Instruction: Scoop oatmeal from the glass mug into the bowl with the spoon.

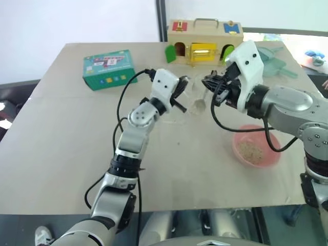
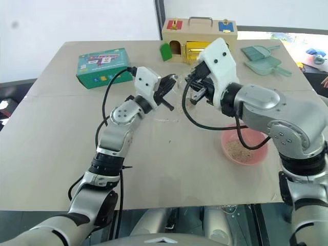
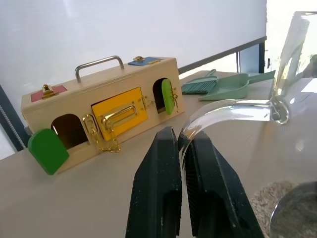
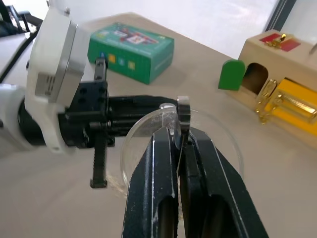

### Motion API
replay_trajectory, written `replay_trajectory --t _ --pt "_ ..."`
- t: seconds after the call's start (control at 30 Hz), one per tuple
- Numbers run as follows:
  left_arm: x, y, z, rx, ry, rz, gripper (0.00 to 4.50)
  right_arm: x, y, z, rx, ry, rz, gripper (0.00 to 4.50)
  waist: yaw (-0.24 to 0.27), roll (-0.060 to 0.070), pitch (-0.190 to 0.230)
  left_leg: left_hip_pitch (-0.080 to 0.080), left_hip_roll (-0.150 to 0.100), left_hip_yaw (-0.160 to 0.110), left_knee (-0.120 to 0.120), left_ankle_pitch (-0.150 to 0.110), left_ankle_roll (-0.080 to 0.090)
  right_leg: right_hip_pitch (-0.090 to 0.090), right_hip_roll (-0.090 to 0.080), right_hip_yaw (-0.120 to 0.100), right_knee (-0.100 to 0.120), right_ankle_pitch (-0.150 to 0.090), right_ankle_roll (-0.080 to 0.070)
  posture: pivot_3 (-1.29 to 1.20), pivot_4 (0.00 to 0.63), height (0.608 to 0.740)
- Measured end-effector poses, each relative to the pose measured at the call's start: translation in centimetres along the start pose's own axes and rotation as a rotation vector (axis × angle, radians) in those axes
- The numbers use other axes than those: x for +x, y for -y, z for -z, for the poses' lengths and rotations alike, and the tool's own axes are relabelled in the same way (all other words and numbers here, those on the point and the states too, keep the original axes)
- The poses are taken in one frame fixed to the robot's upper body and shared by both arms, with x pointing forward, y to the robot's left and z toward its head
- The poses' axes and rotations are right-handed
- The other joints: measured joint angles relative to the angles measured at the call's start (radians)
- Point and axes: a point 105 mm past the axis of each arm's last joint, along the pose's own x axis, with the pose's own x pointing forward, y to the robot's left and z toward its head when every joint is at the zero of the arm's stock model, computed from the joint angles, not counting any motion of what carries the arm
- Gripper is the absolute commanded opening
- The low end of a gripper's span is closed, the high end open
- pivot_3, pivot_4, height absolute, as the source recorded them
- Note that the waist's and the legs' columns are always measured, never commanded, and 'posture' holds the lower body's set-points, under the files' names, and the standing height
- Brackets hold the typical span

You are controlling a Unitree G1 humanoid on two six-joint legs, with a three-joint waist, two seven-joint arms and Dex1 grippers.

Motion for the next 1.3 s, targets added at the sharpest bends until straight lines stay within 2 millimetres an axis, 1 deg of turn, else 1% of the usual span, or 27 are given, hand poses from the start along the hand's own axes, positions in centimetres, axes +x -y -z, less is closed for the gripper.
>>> replay_trajectory --t 0.07,0.17,0.3,0.43,0.47,0.57,0.63,0.73,0.87,0.93,1.0,1.07,1.1,1.2,1.3 --pt "0.0 0.0 0.0 0.005 0.005 0.001 0.1 0.1 0.2 0.0 0.134 0.03 -0.01 0.0 0.002 0.0 0.0 0.0 0.0 0.0 0.0 0.0 0.0 0.0 0.0 0.0 0.0 0.0 0.0 0.0 0.15 0.74" --pt "0.0 0.0 -0.3 0.017 0.022 0.0 0.1 -0.3 1.3 -0.3 0.239 0.061 0.022 0.0 0.006 0.0 0.0 0.0 -0.001 -0.001 0.001 0.0 0.0 0.0 0.0 -0.001 0.0 0.0 0.0 0.0 0.15 0.74" --pt "0.2 0.3 0.5 0.007 0.015 0.003 0.1 -1.1 2.9 -0.9 0.374 0.11 0.074 0.0 0.004 0.0 0.0 0.0 -0.001 -0.001 0.001 0.0 0.0 0.0 0.0 -0.001 0.0 0.0 0.0 0.0 0.15 0.74" --pt "0.8 0.9 1.2 -0.007 0.01 0.018 0.1 -2.4 4.2 -1.2 0.47 0.15 0.133 0.0 0.004 0.0 0.0 0.0 -0.001 -0.001 0.001 0.0 0.0 0.0 0.0 -0.001 0.0 0.0 0.0 0.0 0.15 0.74" --pt "1.1 1.2 1.3 -0.012 0.012 0.028 0.1 -3.0 4.7 -1.2 0.505 0.168 0.154 0.0 0.005 0.0 0.0 -0.001 -0.001 -0.001 0.001 0.0 0.0 0.0 0.0 -0.001 0.0 0.0 0.0 0.0 0.15 0.74" --pt "2.0 1.9 1.1 -0.023 0.029 0.059 0.1 -4.4 5.6 -0.7 0.594 0.196 0.21 0.0 0.005 0.0 0.0 -0.001 -0.001 0.0 0.001 0.0 0.0 0.0 -0.001 -0.001 0.0 0.0 0.0 0.0 0.15 0.74" --pt "2.7 2.8 1.0 -0.036 0.043 0.091 0.1 -5.3 6.1 -0.2 0.647 0.201 0.257 0.0 0.004 0.0 0.0 -0.001 -0.001 0.0 0.001 0.0 0.0 0.0 -0.001 0.0 0.0 0.0 0.0 0.0 0.15 0.74" --pt "3.5 3.9 0.7 -0.041 0.06 0.131 0.1 -6.6 6.7 0.0 0.698 0.222 0.314 0.0 0.003 0.0 0.0 0.0 -0.001 0.001 0.001 0.0 0.0 0.0 -0.001 0.0 0.001 0.0 0.0 0.0 0.15 0.74" --pt "4.3 5.1 0.5 -0.035 0.078 0.184 0.1 -8.1 6.8 0.4 0.748 0.248 0.38 0.0 0.003 0.0 0.0 0.0 0.0 0.002 0.001 0.0 0.001 0.0 0.0 0.001 0.002 0.0 0.0 0.0 0.15 0.74" --pt "4.8 6.0 0.6 -0.041 0.076 0.22 0.1 -9.2 6.9 1.1 0.79 0.265 0.431 0.0 0.004 0.0 0.0 0.0 0.0 0.002 0.001 0.0 0.001 0.001 0.0 0.001 0.002 0.0 0.0 0.0 0.15 0.74" --pt "5.1 6.8 0.8 -0.037 0.078 0.255 0.1 -10.4 7.3 1.2 0.822 0.293 0.478 0.0 0.004 0.0 0.0 0.0 0.0 0.002 0.002 0.0 0.002 0.001 0.0 0.001 0.002 0.0 0.0 0.0 0.15 0.74" --pt "5.3 7.2 0.8 -0.04 0.081 0.269 0.1 -10.9 7.4 1.2 0.84 0.314 0.498 0.0 0.004 0.0 0.0 0.0 0.0 0.002 0.003 0.0 0.002 0.001 0.0 0.001 0.002 0.0 0.0 0.0 0.15 0.74" --pt "5.6 7.8 0.7 -0.039 0.087 0.291 0.1 -11.7 7.5 1.3 0.86 0.341 0.527 0.0 0.004 0.0 0.0 0.0 0.0 0.002 0.003 0.0 0.002 0.001 0.0 0.001 0.002 0.0 0.0 0.0 0.15 0.74" --pt "6.0 8.4 0.4 -0.04 0.095 0.311 0.1 -12.6 7.5 1.4 0.891 0.376 0.558 0.0 0.003 0.0 0.0 0.0 0.0 0.003 0.003 -0.001 0.002 0.002 0.0 0.001 0.002 0.0 0.001 0.0 0.15 0.74" --pt "6.5 9.1 0.1 -0.043 0.106 0.337 0.1 -14.0 7.6 1.3 0.897 0.417 0.599 0.0 0.004 0.0 0.0 0.0 0.0 0.004 0.004 -0.001 0.003 0.002 0.0 0.002 0.003 0.0 0.001 0.0 0.15 0.74"
